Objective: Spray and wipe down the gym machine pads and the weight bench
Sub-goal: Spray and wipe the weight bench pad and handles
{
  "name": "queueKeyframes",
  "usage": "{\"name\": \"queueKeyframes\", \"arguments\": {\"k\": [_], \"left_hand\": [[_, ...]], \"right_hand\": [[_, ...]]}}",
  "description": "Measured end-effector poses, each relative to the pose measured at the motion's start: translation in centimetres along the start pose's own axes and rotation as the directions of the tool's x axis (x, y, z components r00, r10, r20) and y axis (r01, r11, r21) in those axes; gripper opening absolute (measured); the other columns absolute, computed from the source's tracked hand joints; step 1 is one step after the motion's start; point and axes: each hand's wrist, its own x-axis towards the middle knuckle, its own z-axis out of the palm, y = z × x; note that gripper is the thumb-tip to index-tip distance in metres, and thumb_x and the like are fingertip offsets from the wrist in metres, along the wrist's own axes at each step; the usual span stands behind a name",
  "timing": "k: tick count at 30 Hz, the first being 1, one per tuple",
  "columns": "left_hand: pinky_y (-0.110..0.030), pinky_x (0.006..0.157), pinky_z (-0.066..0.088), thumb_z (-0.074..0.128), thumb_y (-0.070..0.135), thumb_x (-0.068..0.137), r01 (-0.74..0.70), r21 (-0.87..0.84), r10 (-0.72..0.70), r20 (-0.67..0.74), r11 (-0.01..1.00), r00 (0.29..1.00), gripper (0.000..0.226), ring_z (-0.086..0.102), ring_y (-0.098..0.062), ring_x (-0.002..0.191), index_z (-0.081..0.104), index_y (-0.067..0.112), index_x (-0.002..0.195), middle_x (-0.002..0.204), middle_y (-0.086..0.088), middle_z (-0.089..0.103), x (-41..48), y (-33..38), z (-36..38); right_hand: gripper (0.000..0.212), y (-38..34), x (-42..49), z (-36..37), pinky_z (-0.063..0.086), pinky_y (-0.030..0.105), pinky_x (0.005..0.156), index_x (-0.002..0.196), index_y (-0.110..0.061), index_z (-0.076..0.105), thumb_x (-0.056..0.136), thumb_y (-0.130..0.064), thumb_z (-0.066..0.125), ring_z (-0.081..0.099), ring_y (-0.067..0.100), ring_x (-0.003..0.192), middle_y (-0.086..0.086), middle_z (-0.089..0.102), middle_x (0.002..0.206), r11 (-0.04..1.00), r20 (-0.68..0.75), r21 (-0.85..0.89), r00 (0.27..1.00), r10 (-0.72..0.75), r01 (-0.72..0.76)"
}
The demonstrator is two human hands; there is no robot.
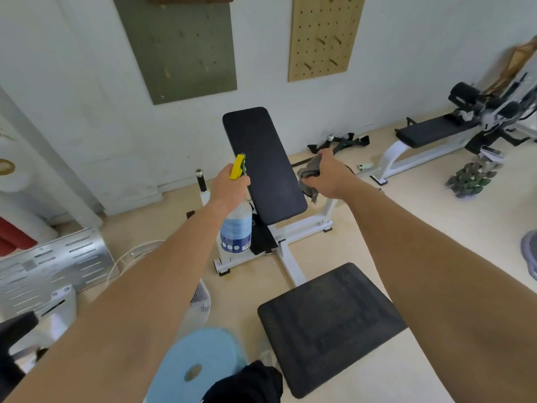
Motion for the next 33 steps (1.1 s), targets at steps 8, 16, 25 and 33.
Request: {"name": "queueKeyframes", "arguments": {"k": [8,16,25,33], "left_hand": [[-0.042,0.076,0.051,0.054,0.012,0.090,0.048,-0.028,-0.050,-0.054,0.998,0.997,0.010,0.052,-0.023,0.076,0.061,0.009,0.098,0.081,-0.011,0.055,15.3,-1.4,0.9],[-0.049,0.083,0.056,0.056,0.016,0.091,0.094,0.016,-0.093,-0.038,0.995,0.995,0.003,0.055,-0.024,0.078,0.058,0.018,0.092,0.084,-0.010,0.058,27.0,-1.0,2.6],[-0.036,0.073,0.051,0.055,0.010,0.092,0.238,-0.169,-0.244,-0.010,0.956,0.970,0.020,0.056,-0.018,0.078,0.066,0.010,0.109,0.089,-0.005,0.062,36.9,-1.7,7.1],[-0.036,0.076,0.053,0.056,0.008,0.088,0.311,-0.197,-0.330,-0.069,0.930,0.941,0.024,0.057,-0.020,0.077,0.067,0.012,0.110,0.091,-0.006,0.064,48.9,-3.6,14.2]], "right_hand": [[0.050,-3.2,16.6,2.1,0.036,0.013,0.053,0.121,-0.003,0.044,0.089,-0.030,0.072,0.045,0.007,0.070,0.000,0.053,0.091,0.979,0.166,-0.182,0.985,-0.057,0.087],[0.053,-1.5,28.0,1.0,0.042,0.029,0.080,0.126,-0.013,0.056,0.082,-0.032,0.077,0.054,0.021,0.097,0.006,0.063,0.115,0.982,0.202,-0.174,0.979,-0.040,0.076],[0.044,1.1,39.7,0.0,0.047,0.028,0.077,0.117,-0.021,0.064,0.077,-0.025,0.081,0.062,0.022,0.095,0.001,0.066,0.105,0.994,0.163,-0.103,0.986,-0.014,0.031],[0.032,7.1,55.9,1.8,0.055,0.035,0.083,0.111,-0.021,0.063,0.083,-0.029,0.078,0.064,0.024,0.095,0.004,0.067,0.105,0.979,0.257,-0.144,0.961,-0.102,0.142]]}}
